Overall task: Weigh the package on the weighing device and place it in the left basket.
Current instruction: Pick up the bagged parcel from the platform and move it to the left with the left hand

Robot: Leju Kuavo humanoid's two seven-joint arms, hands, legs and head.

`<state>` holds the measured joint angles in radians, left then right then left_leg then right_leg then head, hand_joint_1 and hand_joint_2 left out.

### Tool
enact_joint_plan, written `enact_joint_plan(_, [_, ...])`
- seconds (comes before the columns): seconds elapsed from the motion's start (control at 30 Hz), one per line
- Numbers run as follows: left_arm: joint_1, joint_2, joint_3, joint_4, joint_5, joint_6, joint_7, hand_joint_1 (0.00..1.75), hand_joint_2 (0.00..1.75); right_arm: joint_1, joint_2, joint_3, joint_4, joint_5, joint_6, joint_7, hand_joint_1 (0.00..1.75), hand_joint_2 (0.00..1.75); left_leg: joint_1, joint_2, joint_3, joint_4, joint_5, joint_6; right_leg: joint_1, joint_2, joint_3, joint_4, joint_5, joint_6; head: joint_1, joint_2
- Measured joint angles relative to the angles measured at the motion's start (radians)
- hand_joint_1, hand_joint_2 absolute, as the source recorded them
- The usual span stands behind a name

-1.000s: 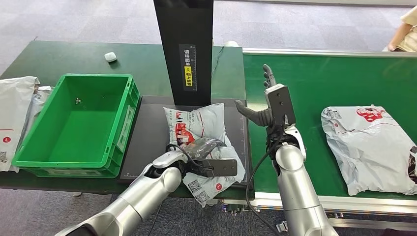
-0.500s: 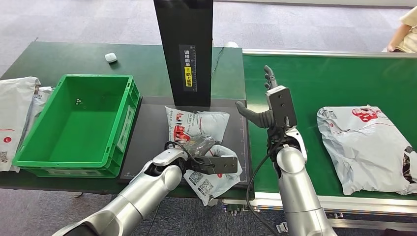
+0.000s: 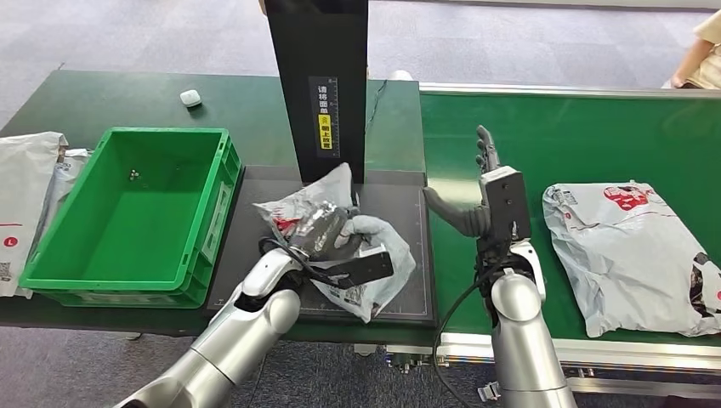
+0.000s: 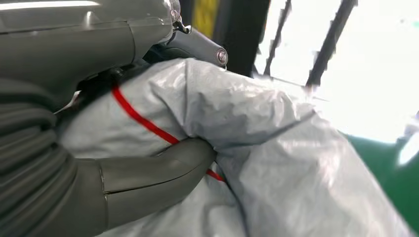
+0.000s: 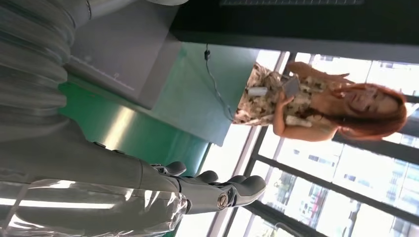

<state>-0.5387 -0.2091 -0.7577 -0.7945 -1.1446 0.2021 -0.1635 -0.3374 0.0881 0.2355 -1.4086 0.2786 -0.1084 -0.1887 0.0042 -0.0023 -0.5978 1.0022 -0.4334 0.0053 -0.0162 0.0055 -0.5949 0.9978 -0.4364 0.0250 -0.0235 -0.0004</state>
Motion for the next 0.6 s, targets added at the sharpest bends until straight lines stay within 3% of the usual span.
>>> enact_joint_plan(0.2, [0.043,0.044,0.078,-0.197,-0.031,0.016,-0.009,1.75,1.75,0.033,-0.002,-0.033,-0.055,-0.003,0.000,-0.002,0.00,1.75,0.000,0.000,-0.002,0.000,0.000,0.000,0.000,0.000,-0.002,0.000,-0.001,0.000,0.000,0.000])
enact_joint_plan(0.6, [0.074,0.069,0.106,-0.283,-0.038,0.016,-0.015,1.75,1.75,0.040,-0.002,-0.041,-0.073,-0.005,0.000,-0.002,0.00,1.75,0.000,0.000,-0.003,0.000,0.000,0.000,0.000,0.000,-0.002,0.000,-0.001,0.000,0.000,0.000])
